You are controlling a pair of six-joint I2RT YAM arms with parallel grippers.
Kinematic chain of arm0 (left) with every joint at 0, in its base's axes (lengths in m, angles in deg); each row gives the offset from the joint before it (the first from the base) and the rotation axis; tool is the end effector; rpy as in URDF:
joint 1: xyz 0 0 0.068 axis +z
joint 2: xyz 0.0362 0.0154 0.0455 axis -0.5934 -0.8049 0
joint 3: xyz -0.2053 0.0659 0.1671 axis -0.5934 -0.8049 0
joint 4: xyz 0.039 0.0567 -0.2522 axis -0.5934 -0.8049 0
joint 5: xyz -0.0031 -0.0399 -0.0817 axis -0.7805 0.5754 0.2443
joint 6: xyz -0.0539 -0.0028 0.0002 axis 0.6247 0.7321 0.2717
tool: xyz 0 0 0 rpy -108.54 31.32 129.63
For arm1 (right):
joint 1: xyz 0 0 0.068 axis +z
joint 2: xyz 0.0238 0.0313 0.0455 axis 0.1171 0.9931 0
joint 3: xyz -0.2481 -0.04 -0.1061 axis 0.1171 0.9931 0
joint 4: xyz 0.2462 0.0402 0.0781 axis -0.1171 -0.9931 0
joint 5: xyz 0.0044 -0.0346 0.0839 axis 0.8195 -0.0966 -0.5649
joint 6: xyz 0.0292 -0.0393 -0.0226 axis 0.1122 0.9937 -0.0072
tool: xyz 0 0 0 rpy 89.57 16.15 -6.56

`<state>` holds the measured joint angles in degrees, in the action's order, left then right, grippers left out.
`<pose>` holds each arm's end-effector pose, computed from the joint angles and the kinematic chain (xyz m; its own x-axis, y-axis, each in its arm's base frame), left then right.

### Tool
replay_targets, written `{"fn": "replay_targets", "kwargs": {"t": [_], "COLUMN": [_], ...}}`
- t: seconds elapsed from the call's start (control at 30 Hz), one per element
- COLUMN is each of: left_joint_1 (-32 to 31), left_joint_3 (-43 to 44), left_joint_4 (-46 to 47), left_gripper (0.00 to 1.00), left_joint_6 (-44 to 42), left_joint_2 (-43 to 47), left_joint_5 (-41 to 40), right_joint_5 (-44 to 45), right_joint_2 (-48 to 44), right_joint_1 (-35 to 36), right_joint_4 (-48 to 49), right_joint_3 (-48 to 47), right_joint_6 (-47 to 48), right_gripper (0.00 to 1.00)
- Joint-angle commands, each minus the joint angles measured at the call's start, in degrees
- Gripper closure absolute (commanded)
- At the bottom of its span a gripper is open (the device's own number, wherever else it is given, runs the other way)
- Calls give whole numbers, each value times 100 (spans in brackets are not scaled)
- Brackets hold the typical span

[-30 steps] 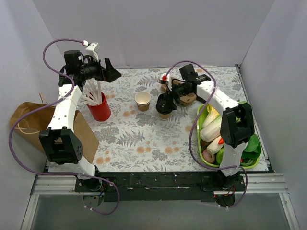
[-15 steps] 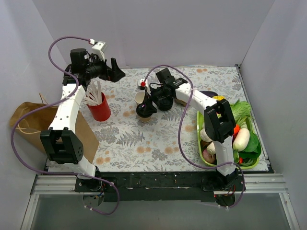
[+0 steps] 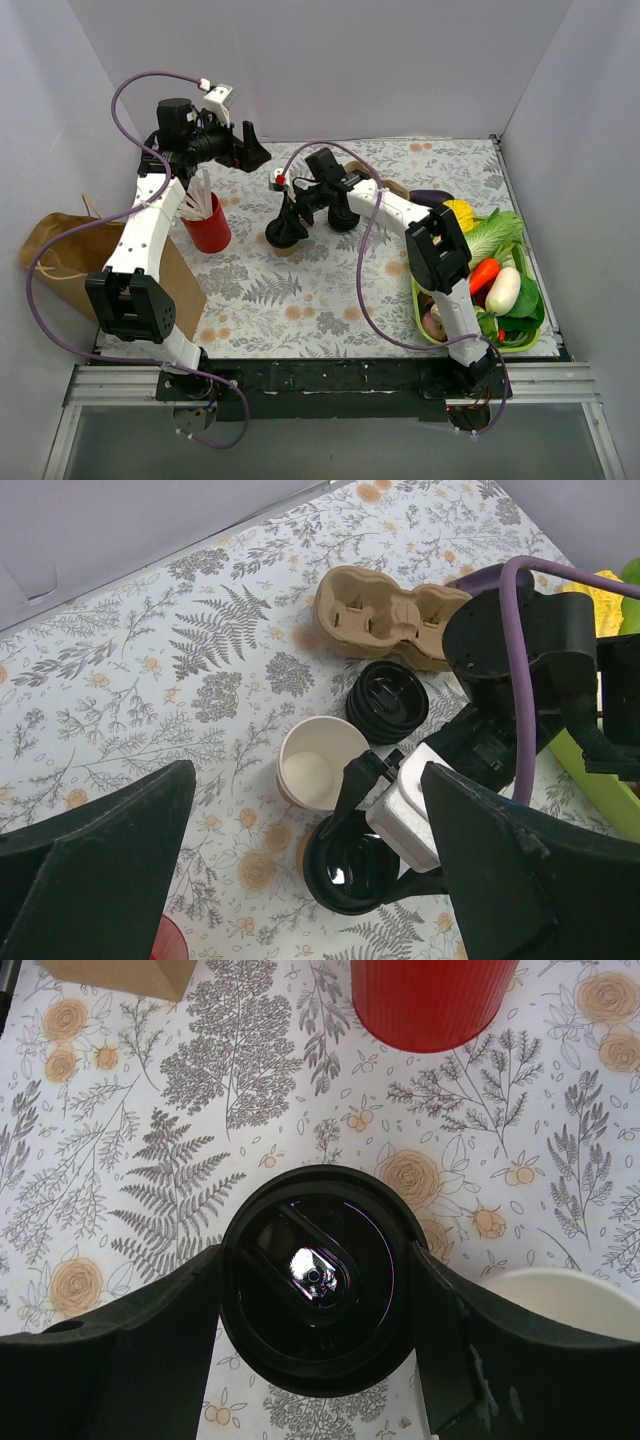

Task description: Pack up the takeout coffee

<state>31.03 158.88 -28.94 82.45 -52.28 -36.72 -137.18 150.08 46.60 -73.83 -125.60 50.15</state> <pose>0.3577 -0.0553 0.4015 -0.7144 -0.3935 -0.5786 0.2454 0.6334 -0.7338 0.3661 0.3402 0.2313 0.0066 -0.4581 -0.8889 -0.9955 -0.0869 0.0374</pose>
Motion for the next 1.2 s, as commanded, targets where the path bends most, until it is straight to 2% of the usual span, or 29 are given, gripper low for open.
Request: {"fn": "replay_targets", "kwargs": {"t": [0.0,0.13,0.23,0.43,0.47,0.6,0.83,1.17], "left_joint_1": [9,9,18,53,53,53,53,53], "left_joint_3": [62,0,9,79,97,202,203,44], "left_joint_4": [-74,-56,-56,-21,-12,-12,-38,-240], "left_gripper": [2,2,2,2,2,2,2,2], "left_joint_6": [-77,-59,-51,19,20,37,2,-147], "left_joint_2": [313,348,348,287,278,225,251,462], "left_joint_5": [-133,-177,-186,-107,-89,-72,-72,-150], "right_joint_5": [127,206,277,145,93,-39,13,680], "right_joint_2": [140,123,79,-61,-88,-149,-317,-44], "right_joint_1": [46,55,46,29,29,2,-6,151], "right_joint_4": [378,396,343,334,360,474,1001,1740], "right_joint_3": [-341,-367,-376,-464,-464,-438,-7,46], "right_joint_6": [-271,-263,-281,-631,-685,-1001,-1362,-1485], "right_gripper": [54,36,27,20,13,7,6,14]}}
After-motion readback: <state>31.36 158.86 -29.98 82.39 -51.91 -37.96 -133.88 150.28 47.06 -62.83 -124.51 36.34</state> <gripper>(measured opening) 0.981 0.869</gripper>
